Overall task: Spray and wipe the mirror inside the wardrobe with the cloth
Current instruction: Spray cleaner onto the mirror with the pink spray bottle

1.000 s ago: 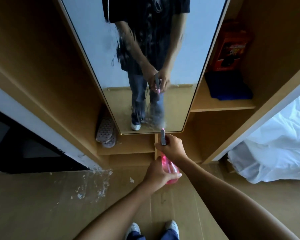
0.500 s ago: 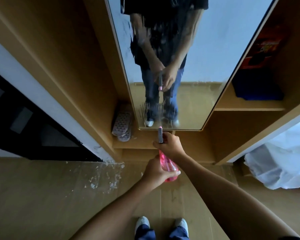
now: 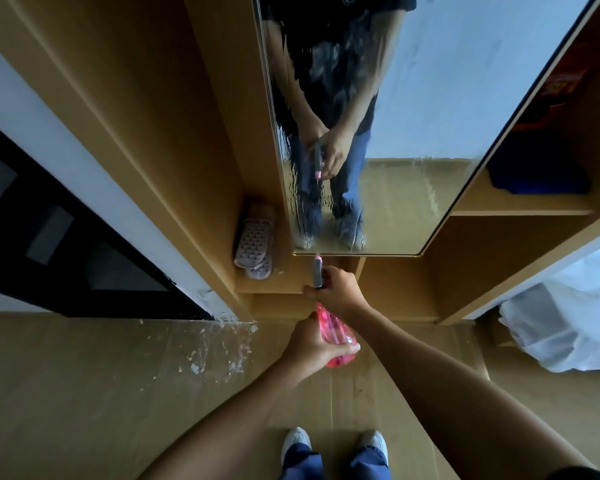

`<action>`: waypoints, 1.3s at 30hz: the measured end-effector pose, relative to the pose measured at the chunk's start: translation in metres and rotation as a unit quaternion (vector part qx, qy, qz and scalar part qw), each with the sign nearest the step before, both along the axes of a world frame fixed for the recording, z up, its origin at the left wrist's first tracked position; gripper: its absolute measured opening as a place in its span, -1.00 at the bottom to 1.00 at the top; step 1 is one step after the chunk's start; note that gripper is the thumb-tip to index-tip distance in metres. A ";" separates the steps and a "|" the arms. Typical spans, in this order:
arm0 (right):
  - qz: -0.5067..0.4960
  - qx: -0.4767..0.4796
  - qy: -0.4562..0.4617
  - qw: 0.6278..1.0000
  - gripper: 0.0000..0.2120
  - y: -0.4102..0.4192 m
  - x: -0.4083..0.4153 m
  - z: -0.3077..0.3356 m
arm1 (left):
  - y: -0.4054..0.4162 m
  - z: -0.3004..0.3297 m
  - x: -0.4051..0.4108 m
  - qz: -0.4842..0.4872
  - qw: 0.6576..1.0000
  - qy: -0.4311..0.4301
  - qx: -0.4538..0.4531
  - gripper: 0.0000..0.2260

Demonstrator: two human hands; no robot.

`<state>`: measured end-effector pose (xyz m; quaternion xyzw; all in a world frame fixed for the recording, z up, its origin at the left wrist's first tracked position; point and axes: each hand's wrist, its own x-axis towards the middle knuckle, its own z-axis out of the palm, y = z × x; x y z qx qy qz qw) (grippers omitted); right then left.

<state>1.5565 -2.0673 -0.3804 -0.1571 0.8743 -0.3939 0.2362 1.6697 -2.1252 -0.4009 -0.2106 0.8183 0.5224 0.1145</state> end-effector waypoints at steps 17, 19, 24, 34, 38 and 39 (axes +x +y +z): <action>-0.121 -0.035 -0.006 0.992 -0.74 0.060 -0.011 -0.013 | 0.037 0.000 -0.028 -0.128 0.991 -0.025 0.021 -0.52; -0.127 -0.020 0.004 0.992 -0.78 0.068 -0.015 -0.013 | 0.046 0.000 -0.032 -0.134 0.990 -0.022 0.027 -0.54; -0.132 0.000 0.002 0.991 -0.79 0.090 -0.022 -0.018 | 0.067 -0.002 -0.038 -0.146 0.988 -0.023 0.035 -0.52; -0.173 -0.002 0.007 0.985 -0.75 0.132 -0.034 -0.021 | 0.106 -0.001 -0.054 -0.177 0.984 -0.021 0.028 -0.52; -0.188 -0.022 0.016 0.982 -0.75 0.146 -0.039 -0.020 | 0.120 0.000 -0.061 -0.170 0.985 -0.013 0.021 -0.60; -0.186 -0.025 0.017 0.982 -0.75 0.151 -0.041 -0.019 | 0.123 0.000 -0.063 -0.169 0.985 -0.010 0.021 -0.60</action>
